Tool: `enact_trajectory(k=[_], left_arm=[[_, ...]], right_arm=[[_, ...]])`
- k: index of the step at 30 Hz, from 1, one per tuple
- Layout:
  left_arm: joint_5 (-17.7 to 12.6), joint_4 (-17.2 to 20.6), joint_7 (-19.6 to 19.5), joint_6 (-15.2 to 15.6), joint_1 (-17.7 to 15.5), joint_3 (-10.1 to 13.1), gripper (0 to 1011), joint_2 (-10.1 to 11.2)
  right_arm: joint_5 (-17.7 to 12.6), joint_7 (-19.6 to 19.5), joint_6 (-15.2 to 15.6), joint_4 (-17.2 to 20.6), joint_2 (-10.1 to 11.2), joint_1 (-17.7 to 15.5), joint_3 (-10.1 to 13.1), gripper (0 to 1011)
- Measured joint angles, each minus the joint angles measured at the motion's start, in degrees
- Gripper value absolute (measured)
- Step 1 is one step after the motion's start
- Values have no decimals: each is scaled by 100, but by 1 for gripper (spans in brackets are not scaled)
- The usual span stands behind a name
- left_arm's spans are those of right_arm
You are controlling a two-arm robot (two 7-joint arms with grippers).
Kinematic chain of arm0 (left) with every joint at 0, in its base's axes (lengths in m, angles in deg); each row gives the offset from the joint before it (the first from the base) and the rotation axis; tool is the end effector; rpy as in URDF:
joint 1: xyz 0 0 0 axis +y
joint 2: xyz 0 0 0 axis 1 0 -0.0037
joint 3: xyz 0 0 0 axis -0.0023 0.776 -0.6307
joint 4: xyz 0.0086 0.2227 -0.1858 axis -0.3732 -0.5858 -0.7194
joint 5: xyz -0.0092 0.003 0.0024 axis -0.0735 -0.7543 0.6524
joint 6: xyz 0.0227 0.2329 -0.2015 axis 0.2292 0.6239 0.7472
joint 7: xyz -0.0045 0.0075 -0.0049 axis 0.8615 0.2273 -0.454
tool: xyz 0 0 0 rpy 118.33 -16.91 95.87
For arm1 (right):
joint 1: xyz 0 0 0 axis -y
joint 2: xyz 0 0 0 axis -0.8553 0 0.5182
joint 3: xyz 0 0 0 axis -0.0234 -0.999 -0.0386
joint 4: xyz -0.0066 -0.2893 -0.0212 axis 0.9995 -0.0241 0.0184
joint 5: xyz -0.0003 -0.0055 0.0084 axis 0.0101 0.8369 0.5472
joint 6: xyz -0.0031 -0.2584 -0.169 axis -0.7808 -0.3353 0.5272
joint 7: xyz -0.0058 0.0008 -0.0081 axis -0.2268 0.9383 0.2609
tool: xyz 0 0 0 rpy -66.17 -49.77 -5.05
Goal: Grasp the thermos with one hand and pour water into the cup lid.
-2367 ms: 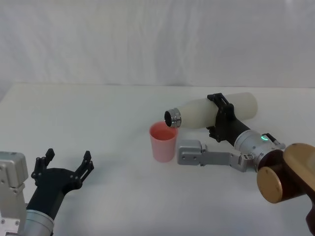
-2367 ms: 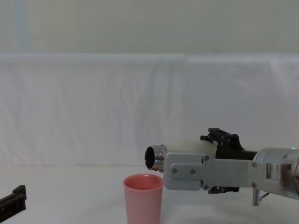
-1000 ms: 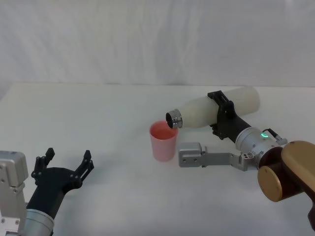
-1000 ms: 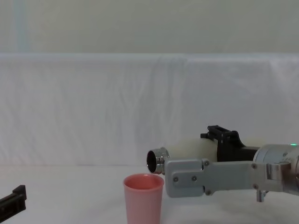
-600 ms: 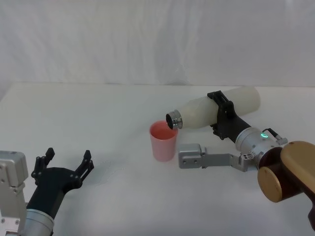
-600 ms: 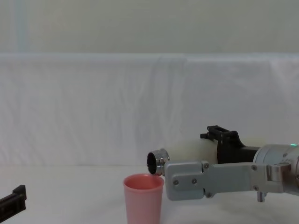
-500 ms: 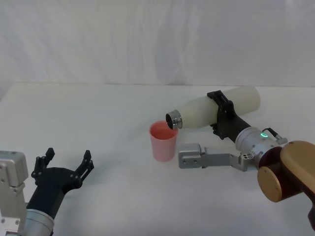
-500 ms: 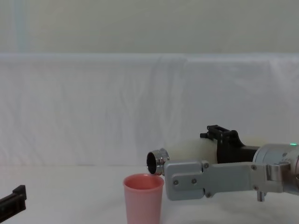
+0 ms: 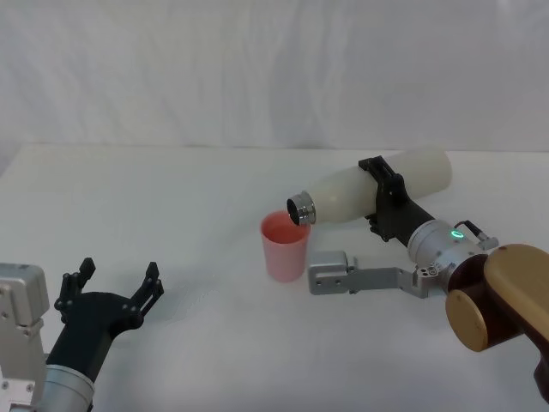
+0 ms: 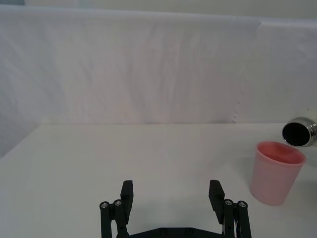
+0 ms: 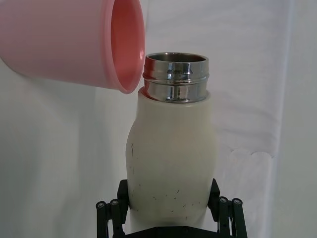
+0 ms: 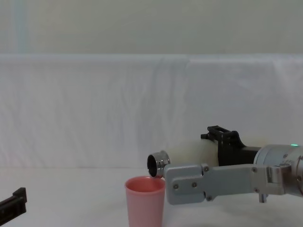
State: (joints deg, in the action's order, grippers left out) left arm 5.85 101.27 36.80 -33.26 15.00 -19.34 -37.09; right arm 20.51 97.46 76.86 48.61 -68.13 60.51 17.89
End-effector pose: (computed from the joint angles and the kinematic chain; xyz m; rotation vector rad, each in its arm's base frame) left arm 0.2530 0.0375 -0.2851 -0.0380 0.0140 1.4461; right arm 0.4147 0.0750 -0.2326 -1.0335 -1.3179 -0.7676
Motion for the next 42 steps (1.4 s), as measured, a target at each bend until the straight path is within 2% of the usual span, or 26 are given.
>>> enact_trajectory(k=[42], left_arm=[[0,0,0,0,0,0,1001,0]], right_arm=[[112,48,27,22,37,87,-45,951]])
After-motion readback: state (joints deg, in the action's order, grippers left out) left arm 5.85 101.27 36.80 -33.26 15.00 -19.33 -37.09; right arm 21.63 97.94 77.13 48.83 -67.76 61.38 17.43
